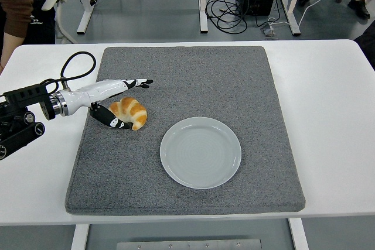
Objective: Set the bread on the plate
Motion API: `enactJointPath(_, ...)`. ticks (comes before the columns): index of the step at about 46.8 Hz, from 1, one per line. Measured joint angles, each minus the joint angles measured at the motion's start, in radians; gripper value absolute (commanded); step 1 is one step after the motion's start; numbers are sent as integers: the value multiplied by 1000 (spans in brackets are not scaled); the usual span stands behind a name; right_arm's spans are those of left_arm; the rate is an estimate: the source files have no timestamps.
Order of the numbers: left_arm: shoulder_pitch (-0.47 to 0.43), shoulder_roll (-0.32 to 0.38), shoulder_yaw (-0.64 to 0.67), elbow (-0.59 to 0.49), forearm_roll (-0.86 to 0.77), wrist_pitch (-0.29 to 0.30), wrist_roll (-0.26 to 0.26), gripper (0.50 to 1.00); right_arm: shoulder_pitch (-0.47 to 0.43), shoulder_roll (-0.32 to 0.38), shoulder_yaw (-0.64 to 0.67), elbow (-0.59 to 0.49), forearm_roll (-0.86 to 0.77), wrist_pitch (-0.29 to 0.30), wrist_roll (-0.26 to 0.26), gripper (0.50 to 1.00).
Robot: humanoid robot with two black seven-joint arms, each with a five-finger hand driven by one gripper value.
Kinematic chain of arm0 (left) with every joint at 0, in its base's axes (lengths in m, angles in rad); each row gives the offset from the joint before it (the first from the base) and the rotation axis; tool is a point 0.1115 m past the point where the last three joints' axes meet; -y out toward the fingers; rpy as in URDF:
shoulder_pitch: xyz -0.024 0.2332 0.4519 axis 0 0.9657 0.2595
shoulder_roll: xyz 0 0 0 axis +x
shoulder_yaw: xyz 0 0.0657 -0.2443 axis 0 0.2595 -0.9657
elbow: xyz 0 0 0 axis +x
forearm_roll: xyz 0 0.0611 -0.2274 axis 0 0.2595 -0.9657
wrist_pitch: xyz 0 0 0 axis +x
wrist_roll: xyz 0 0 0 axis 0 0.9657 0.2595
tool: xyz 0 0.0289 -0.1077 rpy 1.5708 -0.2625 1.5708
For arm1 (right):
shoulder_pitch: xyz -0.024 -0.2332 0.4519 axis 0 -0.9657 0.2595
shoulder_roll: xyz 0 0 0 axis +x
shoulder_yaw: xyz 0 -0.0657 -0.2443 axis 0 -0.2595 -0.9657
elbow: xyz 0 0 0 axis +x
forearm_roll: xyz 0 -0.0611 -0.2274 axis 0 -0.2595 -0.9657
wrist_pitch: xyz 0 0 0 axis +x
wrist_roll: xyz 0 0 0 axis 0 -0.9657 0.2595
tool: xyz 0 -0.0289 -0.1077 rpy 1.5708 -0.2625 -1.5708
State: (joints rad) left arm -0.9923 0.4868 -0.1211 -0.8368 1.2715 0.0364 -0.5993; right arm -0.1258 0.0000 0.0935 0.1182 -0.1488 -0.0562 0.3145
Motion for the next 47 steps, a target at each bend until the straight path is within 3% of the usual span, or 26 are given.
enactJointPath(15,7,-41,6,64,2,3,-10,939,0,0,0,-1,0,-1,0,1000)
enactJointPath(24,7,-73,39,92,0,46,-12,930,0,0,0,-2,0,0,0,1000)
enactJointPath(39,6,-85,54,126,-13,68,-12,851,0,0,0,-2,0,0,0,1000)
enactJointPath(47,6,-88,54,131,-14,69,-11,774,0,0,0,-2,0,0,0,1000)
